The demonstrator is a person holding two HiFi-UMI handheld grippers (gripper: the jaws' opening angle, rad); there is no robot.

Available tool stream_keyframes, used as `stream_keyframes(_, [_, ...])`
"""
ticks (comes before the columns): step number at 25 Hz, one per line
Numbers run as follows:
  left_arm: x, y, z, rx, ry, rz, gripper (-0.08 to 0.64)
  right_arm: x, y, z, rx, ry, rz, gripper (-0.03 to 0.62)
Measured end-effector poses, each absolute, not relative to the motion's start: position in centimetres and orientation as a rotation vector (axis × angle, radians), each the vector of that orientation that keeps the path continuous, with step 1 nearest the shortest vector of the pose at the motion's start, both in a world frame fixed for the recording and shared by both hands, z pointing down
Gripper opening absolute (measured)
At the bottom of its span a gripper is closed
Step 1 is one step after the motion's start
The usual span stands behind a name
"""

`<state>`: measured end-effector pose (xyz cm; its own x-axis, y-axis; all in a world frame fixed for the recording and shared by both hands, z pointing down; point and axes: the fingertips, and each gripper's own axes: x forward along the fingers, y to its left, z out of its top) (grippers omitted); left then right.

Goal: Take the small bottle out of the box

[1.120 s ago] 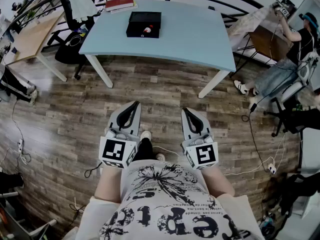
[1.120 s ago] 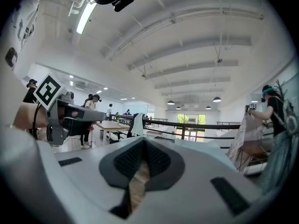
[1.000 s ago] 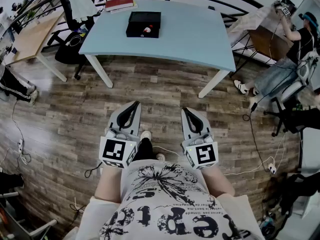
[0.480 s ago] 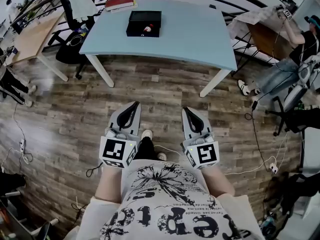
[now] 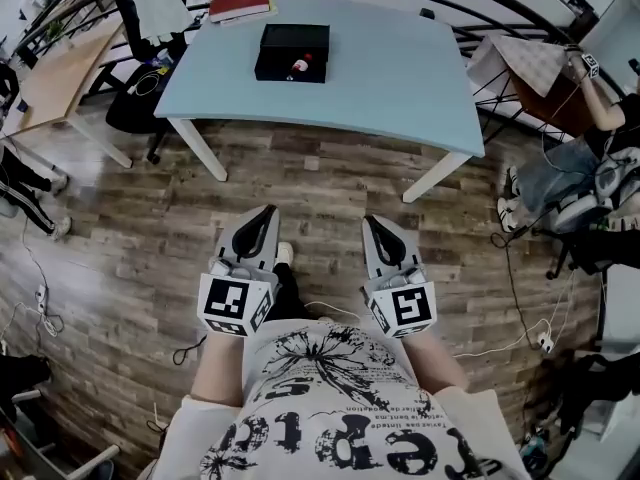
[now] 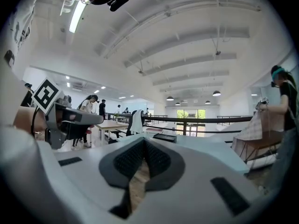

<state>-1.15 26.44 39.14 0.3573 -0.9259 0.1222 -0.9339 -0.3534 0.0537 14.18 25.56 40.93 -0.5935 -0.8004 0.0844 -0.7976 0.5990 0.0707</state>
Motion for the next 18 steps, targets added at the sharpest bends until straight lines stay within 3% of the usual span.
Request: stream_keyframes(18, [-14.5,0.0,39.7,2.543,-1.569,0.189,0.021,-0.1,1.1,41.7,1.408,-2.613,-0.035,0.011])
